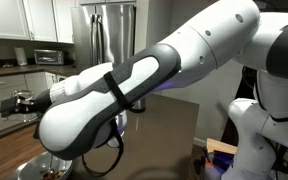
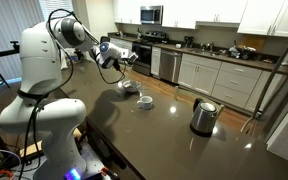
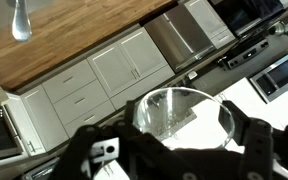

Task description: Pour the cereal in the glass into the bowl then pour the cereal in the mug into the bowl.

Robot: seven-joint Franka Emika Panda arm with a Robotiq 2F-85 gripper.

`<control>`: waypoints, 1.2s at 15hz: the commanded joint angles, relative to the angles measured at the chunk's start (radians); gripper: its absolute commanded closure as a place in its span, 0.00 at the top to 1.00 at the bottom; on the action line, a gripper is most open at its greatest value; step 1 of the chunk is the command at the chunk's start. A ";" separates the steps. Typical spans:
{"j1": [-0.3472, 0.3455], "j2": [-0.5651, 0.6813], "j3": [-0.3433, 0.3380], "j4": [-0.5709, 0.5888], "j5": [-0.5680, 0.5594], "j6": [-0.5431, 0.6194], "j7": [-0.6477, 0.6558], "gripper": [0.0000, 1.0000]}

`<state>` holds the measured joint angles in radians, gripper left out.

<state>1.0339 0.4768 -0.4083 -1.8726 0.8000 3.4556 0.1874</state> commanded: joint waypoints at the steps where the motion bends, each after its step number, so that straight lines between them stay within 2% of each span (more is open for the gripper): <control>1: -0.029 -0.026 0.037 -0.037 0.016 -0.034 0.039 0.60; 8: -0.167 -0.055 0.162 -0.046 0.031 -0.193 0.141 0.60; 10: -0.246 -0.072 0.234 -0.037 0.046 -0.233 0.138 0.60; 11: -0.321 -0.092 0.308 -0.042 0.005 -0.253 0.177 0.60; 12: -0.367 -0.105 0.354 -0.034 0.010 -0.289 0.190 0.60; 13: -0.425 -0.111 0.419 -0.019 0.089 -0.316 0.124 0.60; 15: -0.529 -0.124 0.523 0.000 0.174 -0.386 0.087 0.60; 18: -0.646 -0.135 0.626 0.024 0.356 -0.508 0.014 0.60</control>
<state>0.4959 0.3707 0.1231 -1.8655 1.0020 3.0567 0.2896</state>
